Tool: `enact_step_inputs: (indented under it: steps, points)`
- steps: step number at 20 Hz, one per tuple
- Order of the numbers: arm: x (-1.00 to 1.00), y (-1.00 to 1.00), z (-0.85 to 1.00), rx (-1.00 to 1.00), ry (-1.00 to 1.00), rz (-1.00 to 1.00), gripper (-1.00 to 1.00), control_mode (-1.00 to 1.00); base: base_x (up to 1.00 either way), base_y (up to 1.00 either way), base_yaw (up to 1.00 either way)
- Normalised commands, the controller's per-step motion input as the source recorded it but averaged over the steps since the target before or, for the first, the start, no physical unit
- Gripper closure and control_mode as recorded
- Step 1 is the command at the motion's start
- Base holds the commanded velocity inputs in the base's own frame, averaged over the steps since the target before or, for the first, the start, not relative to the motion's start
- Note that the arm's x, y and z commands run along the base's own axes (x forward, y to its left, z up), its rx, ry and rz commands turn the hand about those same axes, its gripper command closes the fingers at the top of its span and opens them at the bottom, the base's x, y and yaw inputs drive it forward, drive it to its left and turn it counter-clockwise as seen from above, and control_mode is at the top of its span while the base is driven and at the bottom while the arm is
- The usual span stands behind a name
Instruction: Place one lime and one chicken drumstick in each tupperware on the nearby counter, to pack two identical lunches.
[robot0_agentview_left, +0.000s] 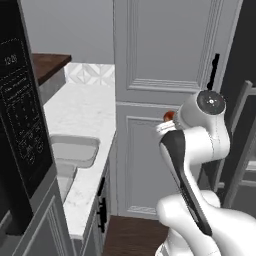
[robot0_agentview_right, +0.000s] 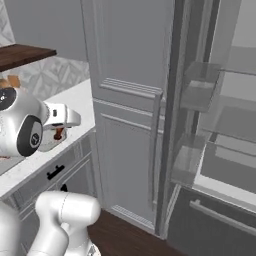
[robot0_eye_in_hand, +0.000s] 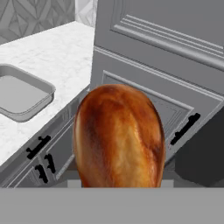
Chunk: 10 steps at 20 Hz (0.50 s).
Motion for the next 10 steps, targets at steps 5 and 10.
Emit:
enact_step_inputs:
  steps: [5, 10]
  points:
    - [0.0, 0.0, 0.0, 0.0, 0.0, 0.0, 1.0, 1.0, 0.53, 0.7, 0.21]
    - [0.0, 0.0, 0.0, 0.0, 0.0, 0.0, 1.0, 1.0, 0.65, 0.42, 0.24]
